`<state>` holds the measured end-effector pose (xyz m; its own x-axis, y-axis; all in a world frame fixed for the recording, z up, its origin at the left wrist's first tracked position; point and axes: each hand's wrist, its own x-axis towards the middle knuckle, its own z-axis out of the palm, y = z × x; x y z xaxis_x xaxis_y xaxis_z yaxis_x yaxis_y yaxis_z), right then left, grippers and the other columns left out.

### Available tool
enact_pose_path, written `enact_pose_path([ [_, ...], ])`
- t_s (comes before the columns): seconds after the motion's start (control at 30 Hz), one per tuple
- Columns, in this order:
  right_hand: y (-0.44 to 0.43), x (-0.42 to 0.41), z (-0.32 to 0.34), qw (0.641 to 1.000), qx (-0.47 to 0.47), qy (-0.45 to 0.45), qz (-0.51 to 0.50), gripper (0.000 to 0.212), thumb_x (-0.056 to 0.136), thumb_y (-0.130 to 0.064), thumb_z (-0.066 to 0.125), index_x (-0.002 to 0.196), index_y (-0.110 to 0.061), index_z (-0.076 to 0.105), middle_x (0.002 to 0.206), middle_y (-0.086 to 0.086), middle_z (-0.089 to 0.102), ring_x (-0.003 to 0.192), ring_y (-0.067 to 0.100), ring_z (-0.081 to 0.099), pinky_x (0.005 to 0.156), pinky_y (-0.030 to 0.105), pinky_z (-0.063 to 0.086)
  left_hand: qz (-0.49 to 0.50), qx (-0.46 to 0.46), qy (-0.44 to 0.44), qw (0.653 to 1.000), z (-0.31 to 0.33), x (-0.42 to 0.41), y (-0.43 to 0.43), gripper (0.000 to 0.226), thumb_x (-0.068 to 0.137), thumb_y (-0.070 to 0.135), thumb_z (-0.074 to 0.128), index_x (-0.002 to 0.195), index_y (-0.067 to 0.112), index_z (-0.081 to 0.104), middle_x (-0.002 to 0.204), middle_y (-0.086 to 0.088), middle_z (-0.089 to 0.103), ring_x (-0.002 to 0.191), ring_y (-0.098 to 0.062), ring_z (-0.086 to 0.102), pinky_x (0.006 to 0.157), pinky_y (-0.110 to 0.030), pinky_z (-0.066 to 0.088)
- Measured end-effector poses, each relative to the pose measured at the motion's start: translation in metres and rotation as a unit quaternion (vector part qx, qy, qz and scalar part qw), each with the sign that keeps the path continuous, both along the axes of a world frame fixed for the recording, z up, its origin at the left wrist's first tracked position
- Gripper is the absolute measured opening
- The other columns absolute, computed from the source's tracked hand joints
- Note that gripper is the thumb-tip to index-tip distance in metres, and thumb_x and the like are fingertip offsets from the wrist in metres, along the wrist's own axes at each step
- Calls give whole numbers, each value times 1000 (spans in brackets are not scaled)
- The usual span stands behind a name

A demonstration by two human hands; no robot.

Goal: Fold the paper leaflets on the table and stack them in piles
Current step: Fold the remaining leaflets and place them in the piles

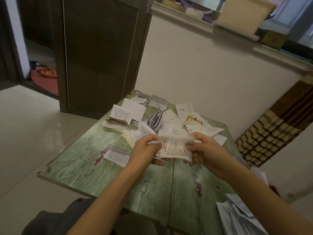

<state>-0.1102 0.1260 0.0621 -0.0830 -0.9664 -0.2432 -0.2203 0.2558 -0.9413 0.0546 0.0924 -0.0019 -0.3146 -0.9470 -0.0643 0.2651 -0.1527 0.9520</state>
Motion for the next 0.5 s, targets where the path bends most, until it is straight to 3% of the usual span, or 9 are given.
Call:
enact_pose_path([
  [0.1,1,3,-2,999,-13,32,-3,31,91,11,38,70,-2,57,70,15,64,48,15,59,41,17,45,9,47,54,997,1,2,-3,30,91,-3,37,82,6,64,66,-10,70,52,-19,66,43,-22,50],
  [0.2,1,6,-7,993,-46,111,5,37,90,11,42,67,-5,66,81,9,67,58,15,60,47,17,48,6,100,104,990,1,3,-6,26,96,16,39,86,8,62,73,-11,69,56,-20,66,43,-24,51],
  [0.3,1,12,-10,989,-52,135,15,34,91,3,48,77,-11,75,81,6,69,60,11,63,53,19,53,16,36,-2,999,-2,7,-5,4,93,17,55,95,15,59,88,-4,65,70,-12,65,49,-24,54],
  [0.4,0,24,-13,989,-32,136,51,18,89,-8,55,92,-8,73,81,8,70,63,11,64,61,23,54,79,-48,-99,991,-4,17,-9,12,90,5,58,90,17,59,82,0,64,69,-5,62,52,-24,56],
  [0.5,-8,46,-23,984,-66,153,55,19,89,-2,55,100,-8,69,79,7,66,57,3,60,61,16,53,157,-78,-148,973,-7,36,-21,12,89,7,59,98,15,61,82,2,61,65,-3,59,49,-22,53],
])
